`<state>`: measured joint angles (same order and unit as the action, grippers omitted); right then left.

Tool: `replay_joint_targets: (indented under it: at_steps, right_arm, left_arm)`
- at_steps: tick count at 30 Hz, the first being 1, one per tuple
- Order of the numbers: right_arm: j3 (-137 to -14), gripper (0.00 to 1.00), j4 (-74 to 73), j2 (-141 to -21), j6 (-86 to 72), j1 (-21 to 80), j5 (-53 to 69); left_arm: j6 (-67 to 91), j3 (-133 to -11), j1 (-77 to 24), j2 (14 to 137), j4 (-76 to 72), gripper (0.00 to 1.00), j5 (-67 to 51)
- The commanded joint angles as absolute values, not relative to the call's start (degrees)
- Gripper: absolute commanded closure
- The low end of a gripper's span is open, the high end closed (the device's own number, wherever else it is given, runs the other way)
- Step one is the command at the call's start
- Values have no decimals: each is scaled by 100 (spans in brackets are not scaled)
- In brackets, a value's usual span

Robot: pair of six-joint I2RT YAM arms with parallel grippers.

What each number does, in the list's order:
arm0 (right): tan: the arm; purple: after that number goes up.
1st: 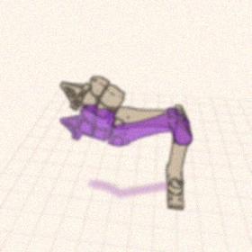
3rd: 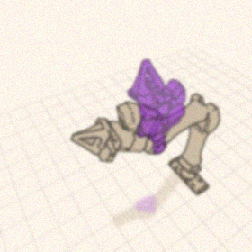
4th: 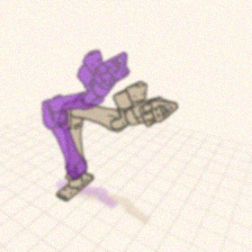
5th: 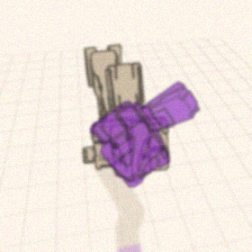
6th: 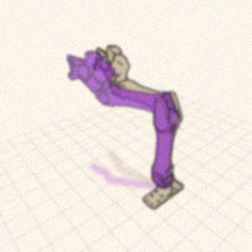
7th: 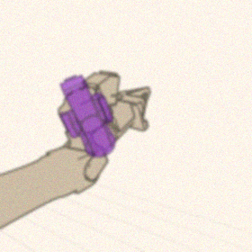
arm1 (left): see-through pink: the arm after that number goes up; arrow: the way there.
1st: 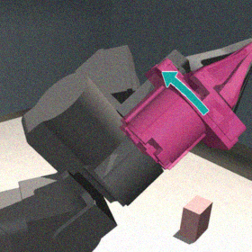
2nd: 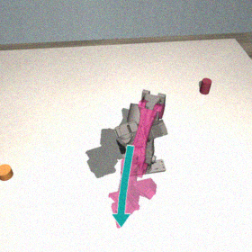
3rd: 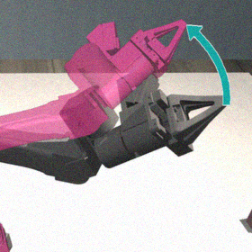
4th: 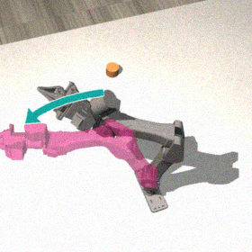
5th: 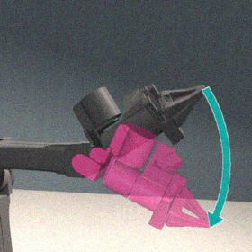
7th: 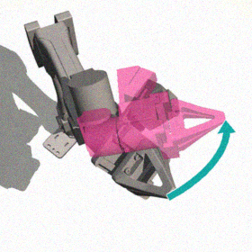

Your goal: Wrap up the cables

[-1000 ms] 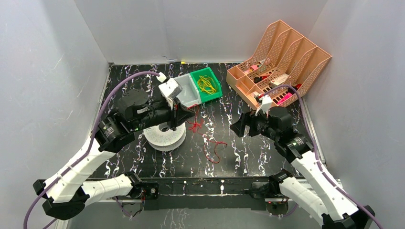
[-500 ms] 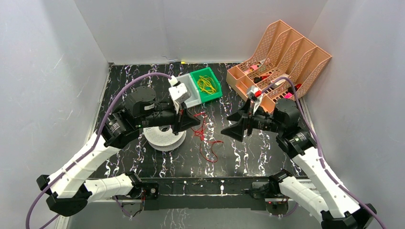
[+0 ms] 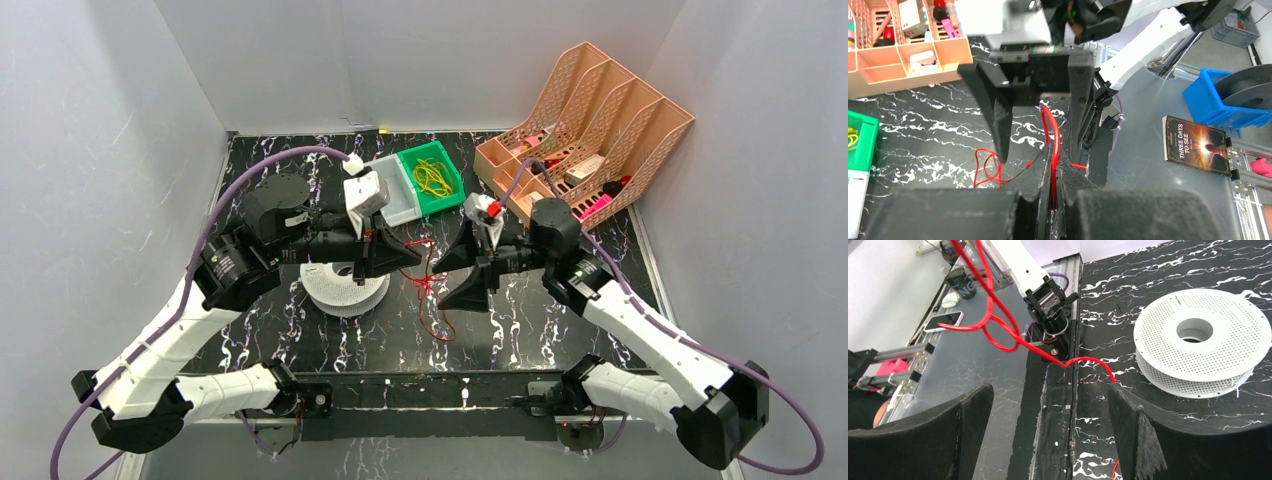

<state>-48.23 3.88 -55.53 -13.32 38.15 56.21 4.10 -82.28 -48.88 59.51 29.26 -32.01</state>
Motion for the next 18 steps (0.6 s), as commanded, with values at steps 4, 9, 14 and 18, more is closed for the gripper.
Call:
replay_joint_targets:
  at_steps: [4, 9, 14, 18]
  right_arm:
    - [-5069, 6, 1122, -6181, -778, 4304, 5694]
    - [-5143, 6, 1129, -6471, -582, 4485, 5671]
    - [-5021, 20, 1088, -6442, -576, 4591, 5634]
    - [-4834, 51, 959, -6111, -615, 4605, 5406]
  left_arm:
    - [539, -8640, -4913, 5891, 2925, 100, -3730]
    - [578, -8730, -4911, 5838, 2892, 100, -3794]
    - [615, -8737, -4911, 5771, 2856, 100, -3720]
    - [599, -8710, -4909, 5706, 2869, 100, -3532]
